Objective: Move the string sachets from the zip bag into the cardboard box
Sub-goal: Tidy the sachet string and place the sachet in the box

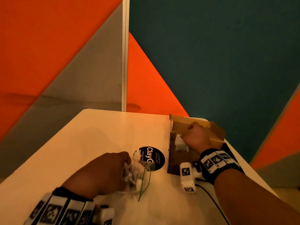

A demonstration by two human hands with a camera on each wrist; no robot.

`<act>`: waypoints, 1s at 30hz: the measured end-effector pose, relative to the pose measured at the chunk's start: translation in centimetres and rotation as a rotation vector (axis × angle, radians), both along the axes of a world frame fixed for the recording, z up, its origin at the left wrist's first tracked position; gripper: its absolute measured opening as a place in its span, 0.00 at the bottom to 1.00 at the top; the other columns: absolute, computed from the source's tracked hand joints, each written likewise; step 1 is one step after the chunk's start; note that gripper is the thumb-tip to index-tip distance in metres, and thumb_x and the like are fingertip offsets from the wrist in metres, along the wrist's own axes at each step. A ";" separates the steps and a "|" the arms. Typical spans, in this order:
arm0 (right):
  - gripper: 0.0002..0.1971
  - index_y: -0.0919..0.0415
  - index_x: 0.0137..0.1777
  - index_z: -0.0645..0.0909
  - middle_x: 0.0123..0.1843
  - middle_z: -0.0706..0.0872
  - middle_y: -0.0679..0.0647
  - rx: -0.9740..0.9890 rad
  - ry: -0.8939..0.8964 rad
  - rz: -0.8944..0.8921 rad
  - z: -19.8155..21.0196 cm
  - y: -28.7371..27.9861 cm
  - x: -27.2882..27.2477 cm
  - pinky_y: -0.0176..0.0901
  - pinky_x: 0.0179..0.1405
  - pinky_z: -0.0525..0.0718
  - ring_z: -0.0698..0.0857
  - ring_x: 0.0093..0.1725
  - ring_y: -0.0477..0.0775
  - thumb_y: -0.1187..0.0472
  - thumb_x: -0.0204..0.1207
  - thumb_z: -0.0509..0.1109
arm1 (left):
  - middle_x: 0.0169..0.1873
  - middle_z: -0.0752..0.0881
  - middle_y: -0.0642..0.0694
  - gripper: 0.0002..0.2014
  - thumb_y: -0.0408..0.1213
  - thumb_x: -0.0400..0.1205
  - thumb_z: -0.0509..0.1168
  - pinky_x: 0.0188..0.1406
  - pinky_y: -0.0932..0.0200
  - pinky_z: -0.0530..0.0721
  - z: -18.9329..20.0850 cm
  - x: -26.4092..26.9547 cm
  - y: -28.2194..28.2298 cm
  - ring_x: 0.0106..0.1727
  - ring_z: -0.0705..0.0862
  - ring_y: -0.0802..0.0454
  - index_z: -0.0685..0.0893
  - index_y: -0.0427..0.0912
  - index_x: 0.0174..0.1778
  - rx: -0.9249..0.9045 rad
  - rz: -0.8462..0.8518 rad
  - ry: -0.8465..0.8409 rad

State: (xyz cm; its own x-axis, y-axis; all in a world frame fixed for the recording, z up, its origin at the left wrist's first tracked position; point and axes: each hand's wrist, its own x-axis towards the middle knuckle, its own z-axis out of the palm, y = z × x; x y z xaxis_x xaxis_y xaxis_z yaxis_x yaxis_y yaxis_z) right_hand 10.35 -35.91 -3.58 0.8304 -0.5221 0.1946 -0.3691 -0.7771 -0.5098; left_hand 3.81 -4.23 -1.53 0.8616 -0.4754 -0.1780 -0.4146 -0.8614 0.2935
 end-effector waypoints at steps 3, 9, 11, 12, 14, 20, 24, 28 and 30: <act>0.01 0.51 0.45 0.84 0.45 0.90 0.47 0.122 -0.080 0.205 2.1 3.6 -3.5 0.45 0.50 0.84 0.87 0.48 0.50 0.58 0.77 0.74 | 0.60 0.83 0.58 0.34 0.57 0.68 0.79 0.50 0.61 0.79 -0.2 0.1 0.0 0.52 0.78 0.58 0.73 0.62 0.68 0.007 -0.016 0.009; 0.07 0.55 0.47 0.94 0.41 0.94 0.45 0.123 0.345 0.625 1.3 9.7 -9.7 0.45 0.45 0.91 0.89 0.36 0.43 0.59 0.78 0.73 | 0.64 0.82 0.57 0.39 0.47 0.66 0.82 0.56 0.59 0.80 -0.7 0.2 0.0 0.59 0.80 0.56 0.71 0.62 0.72 0.053 -0.040 -0.011; 0.08 0.51 0.52 0.94 0.49 0.94 0.45 0.062 0.381 0.680 0.0 10.5 -10.0 0.47 0.55 0.90 0.90 0.45 0.42 0.58 0.77 0.75 | 0.64 0.82 0.56 0.39 0.46 0.67 0.81 0.59 0.58 0.81 -1.0 0.3 0.0 0.61 0.81 0.55 0.71 0.62 0.72 0.058 -0.041 -0.040; 0.09 0.49 0.54 0.93 0.51 0.94 0.44 0.064 0.375 0.691 -0.5 10.7 -10.0 0.44 0.57 0.89 0.90 0.48 0.42 0.58 0.76 0.76 | 0.64 0.83 0.56 0.39 0.46 0.67 0.81 0.59 0.58 0.81 -1.1 0.3 0.0 0.61 0.81 0.55 0.71 0.62 0.72 0.052 -0.043 -0.051; 0.10 0.48 0.56 0.93 0.53 0.94 0.42 0.109 0.345 0.697 -1.0 11.0 -10.3 0.38 0.55 0.87 0.89 0.50 0.39 0.55 0.75 0.79 | 0.62 0.84 0.57 0.38 0.45 0.67 0.81 0.56 0.59 0.82 -1.2 0.4 -0.1 0.60 0.82 0.55 0.72 0.61 0.72 0.032 -0.043 -0.072; 0.09 0.47 0.50 0.94 0.47 0.94 0.41 0.172 0.244 0.735 -1.8 12.0 -10.1 0.26 0.40 0.80 0.85 0.39 0.29 0.46 0.74 0.79 | 0.61 0.85 0.54 0.35 0.43 0.69 0.79 0.50 0.61 0.80 -1.5 0.9 -0.1 0.58 0.83 0.54 0.74 0.58 0.72 0.051 -0.038 -0.101; 0.05 0.52 0.47 0.94 0.45 0.94 0.44 0.195 0.214 0.706 -2.2 12.5 -10.1 0.35 0.46 0.86 0.87 0.42 0.36 0.54 0.76 0.78 | 0.60 0.86 0.54 0.33 0.43 0.70 0.79 0.49 0.62 0.78 -1.6 0.9 -0.2 0.55 0.82 0.55 0.75 0.58 0.70 0.054 -0.035 -0.097; 0.05 0.57 0.42 0.90 0.42 0.92 0.51 0.342 0.160 0.580 -2.4 11.8 -10.0 0.46 0.44 0.88 0.89 0.41 0.48 0.57 0.76 0.76 | 0.60 0.86 0.54 0.32 0.42 0.71 0.78 0.50 0.62 0.78 -1.7 1.0 -0.2 0.56 0.82 0.55 0.76 0.58 0.70 0.042 -0.033 -0.097; 0.05 0.56 0.39 0.87 0.38 0.89 0.51 0.401 0.123 0.519 -2.6 11.7 -9.9 0.51 0.44 0.89 0.87 0.37 0.49 0.57 0.76 0.77 | 0.60 0.86 0.54 0.31 0.43 0.72 0.78 0.50 0.61 0.78 -1.7 1.0 -0.2 0.58 0.83 0.54 0.76 0.58 0.71 0.046 -0.032 -0.097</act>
State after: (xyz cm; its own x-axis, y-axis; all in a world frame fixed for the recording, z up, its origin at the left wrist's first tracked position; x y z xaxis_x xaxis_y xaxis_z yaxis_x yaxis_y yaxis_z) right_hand 0.48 -24.18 -6.17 0.9972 -0.0612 -0.0436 -0.0725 -0.6286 -0.7743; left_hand 4.81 -4.38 -3.21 0.8602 -0.4964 -0.1170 -0.4669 -0.8588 0.2110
